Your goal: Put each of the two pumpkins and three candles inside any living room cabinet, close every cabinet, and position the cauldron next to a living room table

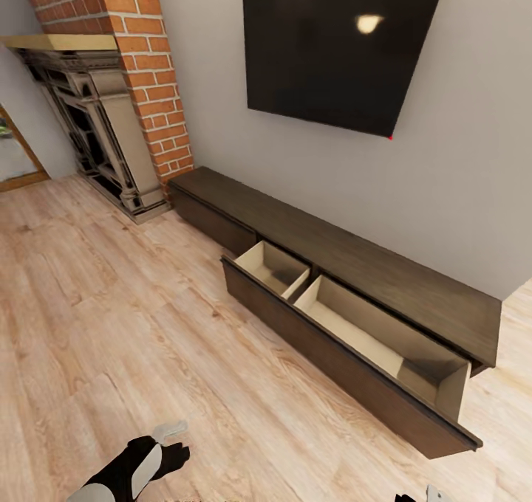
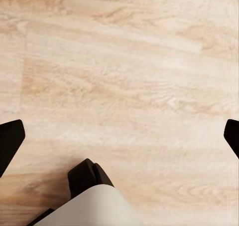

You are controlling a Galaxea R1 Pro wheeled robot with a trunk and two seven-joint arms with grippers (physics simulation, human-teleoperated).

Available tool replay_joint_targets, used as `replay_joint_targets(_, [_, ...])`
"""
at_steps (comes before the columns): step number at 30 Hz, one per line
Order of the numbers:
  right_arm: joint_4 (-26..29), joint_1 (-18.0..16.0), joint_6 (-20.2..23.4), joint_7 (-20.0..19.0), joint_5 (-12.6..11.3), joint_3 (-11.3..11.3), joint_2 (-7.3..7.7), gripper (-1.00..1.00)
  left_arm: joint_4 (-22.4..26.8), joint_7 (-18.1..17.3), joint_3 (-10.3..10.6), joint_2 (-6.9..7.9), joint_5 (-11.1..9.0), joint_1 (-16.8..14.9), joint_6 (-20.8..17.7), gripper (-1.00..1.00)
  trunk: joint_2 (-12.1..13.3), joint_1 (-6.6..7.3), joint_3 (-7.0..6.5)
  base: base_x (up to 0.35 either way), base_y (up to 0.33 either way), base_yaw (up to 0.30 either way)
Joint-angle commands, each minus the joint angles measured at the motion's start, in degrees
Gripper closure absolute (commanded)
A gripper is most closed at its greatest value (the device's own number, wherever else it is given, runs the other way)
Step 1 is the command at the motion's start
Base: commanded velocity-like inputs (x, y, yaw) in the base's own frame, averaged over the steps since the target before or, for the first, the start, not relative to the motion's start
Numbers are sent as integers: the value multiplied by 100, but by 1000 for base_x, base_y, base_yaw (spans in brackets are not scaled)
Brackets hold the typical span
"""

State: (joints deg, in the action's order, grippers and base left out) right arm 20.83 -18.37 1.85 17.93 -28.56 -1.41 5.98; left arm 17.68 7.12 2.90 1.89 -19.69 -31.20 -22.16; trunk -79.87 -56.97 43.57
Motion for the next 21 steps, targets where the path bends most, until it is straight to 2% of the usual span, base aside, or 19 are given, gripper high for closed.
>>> replay_joint_targets(1, [0, 0, 0, 0, 0, 0, 0, -100, -1, 0, 0, 1, 1, 0, 0, -100, 0, 0, 0, 0, 0, 292])
replay_joint_targets(21, [0, 0, 0, 0, 8, 0, 0, -100, 5, 0, -12, 13, -8, 0, 1, -100, 0, 0, 0, 0, 0, 292])
